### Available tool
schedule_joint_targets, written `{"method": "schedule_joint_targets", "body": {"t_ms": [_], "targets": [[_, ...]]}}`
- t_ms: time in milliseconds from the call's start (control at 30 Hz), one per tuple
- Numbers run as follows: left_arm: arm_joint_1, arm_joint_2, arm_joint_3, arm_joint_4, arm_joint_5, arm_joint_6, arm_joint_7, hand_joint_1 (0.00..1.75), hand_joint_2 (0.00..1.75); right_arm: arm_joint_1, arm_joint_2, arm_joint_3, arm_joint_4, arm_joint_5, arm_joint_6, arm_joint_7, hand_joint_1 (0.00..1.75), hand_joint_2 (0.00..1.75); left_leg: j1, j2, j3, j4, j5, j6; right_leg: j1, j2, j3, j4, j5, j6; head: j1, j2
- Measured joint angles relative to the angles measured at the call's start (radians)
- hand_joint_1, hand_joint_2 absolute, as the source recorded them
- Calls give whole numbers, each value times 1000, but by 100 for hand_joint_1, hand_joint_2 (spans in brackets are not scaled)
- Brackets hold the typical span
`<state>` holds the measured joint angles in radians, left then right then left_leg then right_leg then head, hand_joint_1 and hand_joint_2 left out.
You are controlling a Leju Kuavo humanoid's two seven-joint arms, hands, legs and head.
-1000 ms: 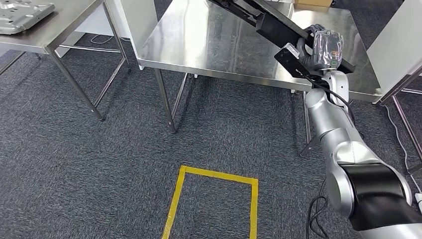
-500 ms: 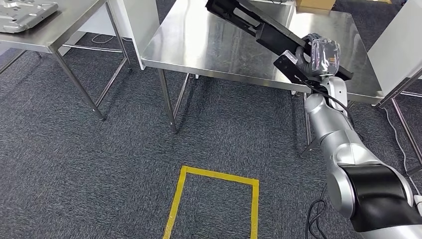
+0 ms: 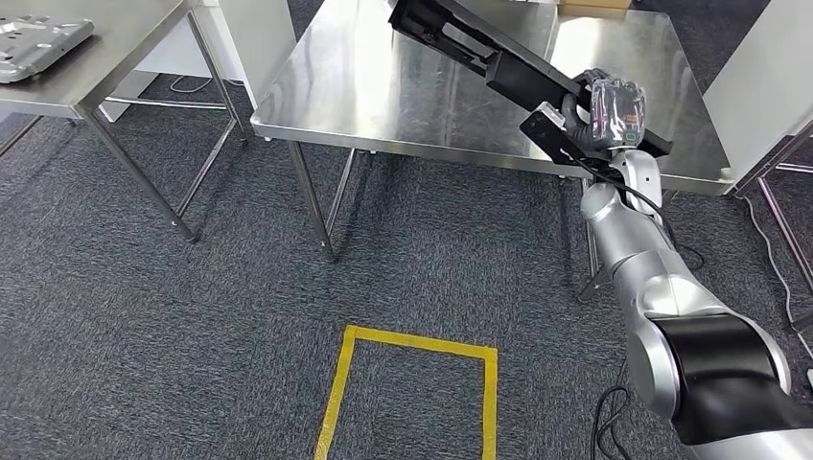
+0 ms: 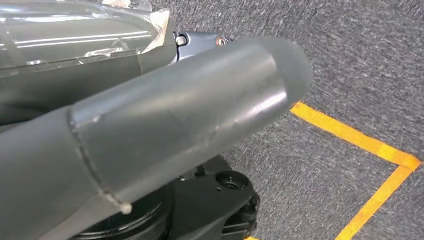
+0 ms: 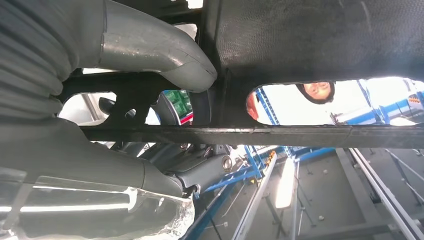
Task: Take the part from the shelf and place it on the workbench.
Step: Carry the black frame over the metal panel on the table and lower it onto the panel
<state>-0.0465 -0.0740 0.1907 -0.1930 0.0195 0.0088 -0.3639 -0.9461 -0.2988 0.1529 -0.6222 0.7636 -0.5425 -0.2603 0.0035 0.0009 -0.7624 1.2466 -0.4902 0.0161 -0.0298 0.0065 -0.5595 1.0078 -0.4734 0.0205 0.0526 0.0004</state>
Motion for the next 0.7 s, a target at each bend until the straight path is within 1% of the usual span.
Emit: {"method": "schedule_joint_targets", "body": {"t_ms": [33, 67, 100, 133, 167, 200, 233, 267, 300, 333, 400, 433, 467, 500, 533, 567, 600, 633, 700], "targets": [[0, 0, 0, 0, 0, 0, 0, 0, 0, 0, 1, 0, 0, 0, 0, -1, 175, 175, 0, -1, 30, -76, 44, 5, 0, 2, 7, -1, -6, 3, 0, 0], [0, 1, 0, 0, 0, 0, 0, 0, 0, -1, 2, 1, 1, 0, 0, -2, 175, 175, -2, -3, 63, -144, 73, 11, 2, 3, 12, -1, -12, 7, 0, 0], [-1, 2, 0, 0, 0, 0, 0, 0, 0, -3, 3, 1, 2, 0, -1, -3, 175, 175, -4, -4, 89, -194, 88, 16, 4, 4, 16, -3, -16, 11, 0, 0], [-1, 2, 0, 0, 0, 0, 1, 0, 0, -4, 4, 1, 2, -1, -1, -3, 175, 175, -7, -5, 103, -220, 89, 22, 5, 5, 19, -4, -18, 17, 0, 0], [-1, 2, 0, 0, 0, 0, 1, 0, 0, -4, 4, 2, 3, 0, -2, -4, 175, 175, -9, -5, 110, -225, 81, 27, 8, 6, 22, -5, -17, 23, 1, 0], [-1, 2, 0, 0, 0, 0, 1, 0, 0, -4, 5, 2, 4, 0, -2, -4, 175, 175, -10, -4, 115, -230, 79, 32, 7, 7, 26, -5, -16, 29, 1, 0], [0, 1, 0, 0, 0, 0, 1, 0, 0, -3, 5, 3, 6, 1, -2, -4, 175, 175, -9, -4, 123, -236, 78, 38, 6, 5, 25, 2, -17, 33, 2, 0], [0, 1, 0, 0, 0, 1, 1, 0, 0, -4, 5, 4, 7, 1, -3, -4, 175, 175, -8, -4, 131, -241, 77, 44, 6, 3, 15, 22, -22, 35, 2, 0], [0, 1, 0, 0, 0, 1, 1, 0, 0, -5, 5, 5, 8, 2, -3, -4, 175, 175, -7, -5, 139, -246, 76, 50, 5, 2, -6, 60, -34, 35, 3, 0], [0, 1, 1, 0, 0, 1, 1, 0, 0, -6, 5, 6, 10, 1, -4, -4, 175, 175, -7, -6, 145, -248, 73, 54, 4, 0, -42, 118, -52, 32, 4, 0], [0, 1, 1, 0, 0, 2, 1, 0, 0, -5, 5, 8, 14, 0, -4, -3, 175, 175, -11, -7, 153, -248, 64, 61, 5, 0, -126, 245, -90, 26, 5, 0], [1, 0, 2, 0, 0, 2, 1, 0, 0, -2, 5, 8, 17, 0, -5, -3, 175, 175, -13, -8, 159, -248, 59, 62, 5, 0, -158, 280, -97, 26, 5, 0], [3, -1, 3, 0, 0, 2, 1, 0, 0, -1, 5, 9, 20, 0, -5, -3, 175, 175, -14, -9, 167, -248, 53, 62, 5, 0, -172, 279, -86, 32, 5, 0], [4, -1, 3, 0, 0, 2, 1, 0, 0, 0, 5, 10, 22, 0, -5, -3, 175, 175, -15, -10, 176, -248, 46, 61, 5, 0, -167, 239, -56, 41, 5, 0], [5, -2, 4, 0, 0, 2, 1, 0, 0, 0, 5, 11, 23, 0, -5, -3, 175, 175, -16, -10, 187, -248, 38, 59, 5, -1, -147, 170, -12, 53, 5, 0], [5, -2, 5, 1, 0, 2, 2, 0, 0, -1, 5, 12, 24, 0, -5, -3, 175, 175, -17, -10, 197, -247, 30, 55, 6, -3, -123, 96, 31, 60, 5, 0], [6, -1, 6, 1, 0, 2, 2, 0, 0, -3, 5, 14, 25, 0, -5, -3, 175, 175, -18, -10, 204, -246, 22, 51, 8, -5, -102, 37, 55, 55, 5, 0], [5, -1, 7, 1, 0, 2, 2, 0, 0, -5, 6, 15, 27, 0, -6, -3, 175, 175, -20, -10, 208, -245, 15, 46, 12, -7, -86, 2, 70, 45, 4, 0], [5, -1, 9, 2, 0, 2, 2, 0, 0, -9, 5, 16, 29, -1, -8, -3, 175, 175, -21, -8, 211, -240, 7, 35, 16, -6, -74, -11, 67, 17, 3, 0]]}}
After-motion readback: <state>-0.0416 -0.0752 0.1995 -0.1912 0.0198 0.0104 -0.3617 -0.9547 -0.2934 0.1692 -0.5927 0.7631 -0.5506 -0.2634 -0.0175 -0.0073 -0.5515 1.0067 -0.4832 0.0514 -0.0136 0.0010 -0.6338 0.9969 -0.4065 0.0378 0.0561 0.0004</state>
